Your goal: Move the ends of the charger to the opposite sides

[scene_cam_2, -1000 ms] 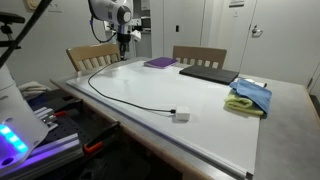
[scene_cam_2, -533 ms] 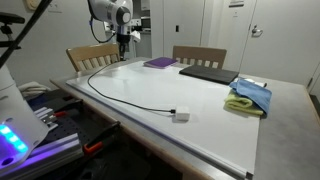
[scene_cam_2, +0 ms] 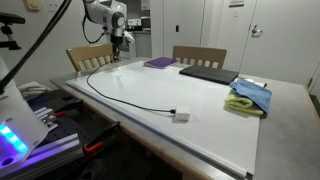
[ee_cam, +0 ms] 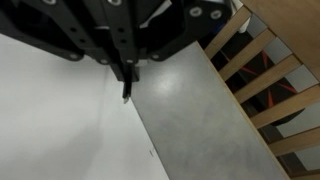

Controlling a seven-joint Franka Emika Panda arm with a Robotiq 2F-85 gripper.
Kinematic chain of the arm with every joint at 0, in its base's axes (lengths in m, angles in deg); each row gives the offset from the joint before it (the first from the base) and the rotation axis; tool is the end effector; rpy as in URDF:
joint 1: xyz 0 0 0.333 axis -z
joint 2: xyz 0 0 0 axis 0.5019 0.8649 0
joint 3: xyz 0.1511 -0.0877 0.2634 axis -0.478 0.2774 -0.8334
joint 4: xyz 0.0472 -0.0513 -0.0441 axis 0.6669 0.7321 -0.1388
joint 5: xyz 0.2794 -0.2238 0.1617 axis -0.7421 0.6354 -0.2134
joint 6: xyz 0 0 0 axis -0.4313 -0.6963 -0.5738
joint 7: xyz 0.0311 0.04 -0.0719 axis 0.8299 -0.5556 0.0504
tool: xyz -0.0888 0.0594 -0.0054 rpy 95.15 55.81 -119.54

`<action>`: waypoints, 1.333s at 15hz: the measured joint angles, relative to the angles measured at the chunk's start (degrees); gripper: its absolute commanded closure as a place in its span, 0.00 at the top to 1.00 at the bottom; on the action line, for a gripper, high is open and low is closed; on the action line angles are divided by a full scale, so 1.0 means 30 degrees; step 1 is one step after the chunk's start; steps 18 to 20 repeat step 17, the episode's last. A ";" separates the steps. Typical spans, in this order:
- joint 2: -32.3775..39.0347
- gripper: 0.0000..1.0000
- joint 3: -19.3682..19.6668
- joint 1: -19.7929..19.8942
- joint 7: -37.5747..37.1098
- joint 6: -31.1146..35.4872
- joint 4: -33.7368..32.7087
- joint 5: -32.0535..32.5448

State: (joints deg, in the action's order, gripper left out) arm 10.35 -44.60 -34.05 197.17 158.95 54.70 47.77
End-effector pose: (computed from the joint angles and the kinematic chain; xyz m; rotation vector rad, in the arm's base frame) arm 0.5863 0.3491 0.2009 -0.6249 -2.9470 -0.5144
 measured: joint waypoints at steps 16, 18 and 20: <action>0.0353 1.00 0.1850 -0.0671 -0.0263 -0.0033 -0.2458 -0.0021; 0.0064 1.00 0.2142 -0.0677 -0.0714 -0.0055 -0.2346 -0.0021; 0.0064 1.00 0.2142 -0.0677 -0.0714 -0.0055 -0.2346 -0.0021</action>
